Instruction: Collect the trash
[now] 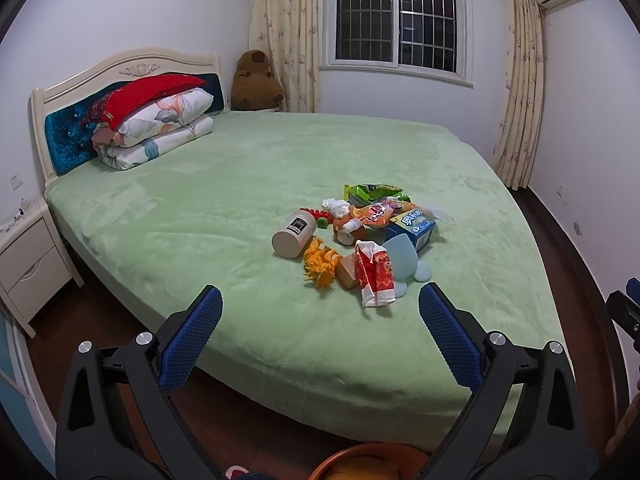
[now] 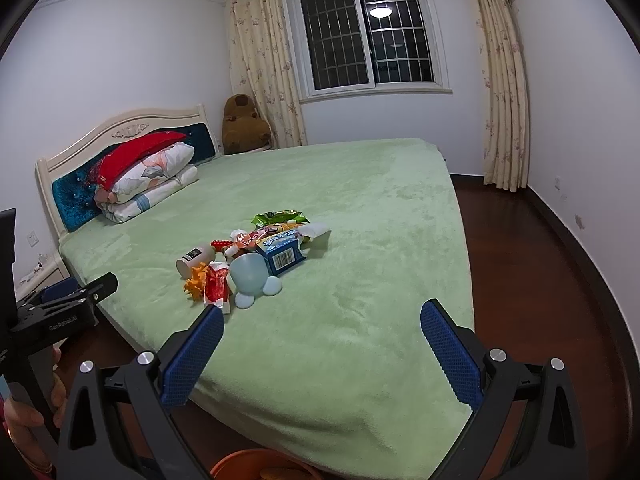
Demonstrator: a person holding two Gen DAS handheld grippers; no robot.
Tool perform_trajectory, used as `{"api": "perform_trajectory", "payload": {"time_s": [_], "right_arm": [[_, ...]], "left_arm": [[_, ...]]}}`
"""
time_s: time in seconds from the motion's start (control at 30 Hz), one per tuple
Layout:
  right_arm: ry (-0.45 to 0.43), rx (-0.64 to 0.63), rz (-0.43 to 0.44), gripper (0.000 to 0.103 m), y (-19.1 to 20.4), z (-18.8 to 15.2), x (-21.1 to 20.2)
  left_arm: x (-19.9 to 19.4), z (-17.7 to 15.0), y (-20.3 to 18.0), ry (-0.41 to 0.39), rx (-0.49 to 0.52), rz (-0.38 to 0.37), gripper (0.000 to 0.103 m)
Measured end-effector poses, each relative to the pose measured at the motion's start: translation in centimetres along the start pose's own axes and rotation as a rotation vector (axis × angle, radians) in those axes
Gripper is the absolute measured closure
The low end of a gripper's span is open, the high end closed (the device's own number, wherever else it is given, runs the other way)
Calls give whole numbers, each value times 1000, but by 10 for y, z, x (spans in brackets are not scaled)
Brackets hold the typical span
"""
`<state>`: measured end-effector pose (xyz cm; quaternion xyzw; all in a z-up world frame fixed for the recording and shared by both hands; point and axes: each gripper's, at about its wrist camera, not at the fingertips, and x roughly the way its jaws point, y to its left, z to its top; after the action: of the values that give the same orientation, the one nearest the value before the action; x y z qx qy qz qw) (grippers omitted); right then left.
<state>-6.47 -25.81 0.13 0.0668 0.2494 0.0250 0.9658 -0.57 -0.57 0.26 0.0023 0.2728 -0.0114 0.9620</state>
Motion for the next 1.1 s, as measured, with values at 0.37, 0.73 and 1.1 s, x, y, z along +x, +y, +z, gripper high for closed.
{"api": "perform_trajectory", "payload": {"time_s": [0.37, 0.73, 1.1], "right_arm": [[-9, 9, 12, 6, -4, -2, -3], [-9, 7, 25, 6, -5, -1, -4], [-3, 16, 29, 6, -4, 1, -3]], "left_arm": [[-5, -4, -5, -1, 3, -5, 7], [-4, -3, -3, 5, 1, -9, 7], [-2, -1, -4, 18, 2, -16, 7]]}}
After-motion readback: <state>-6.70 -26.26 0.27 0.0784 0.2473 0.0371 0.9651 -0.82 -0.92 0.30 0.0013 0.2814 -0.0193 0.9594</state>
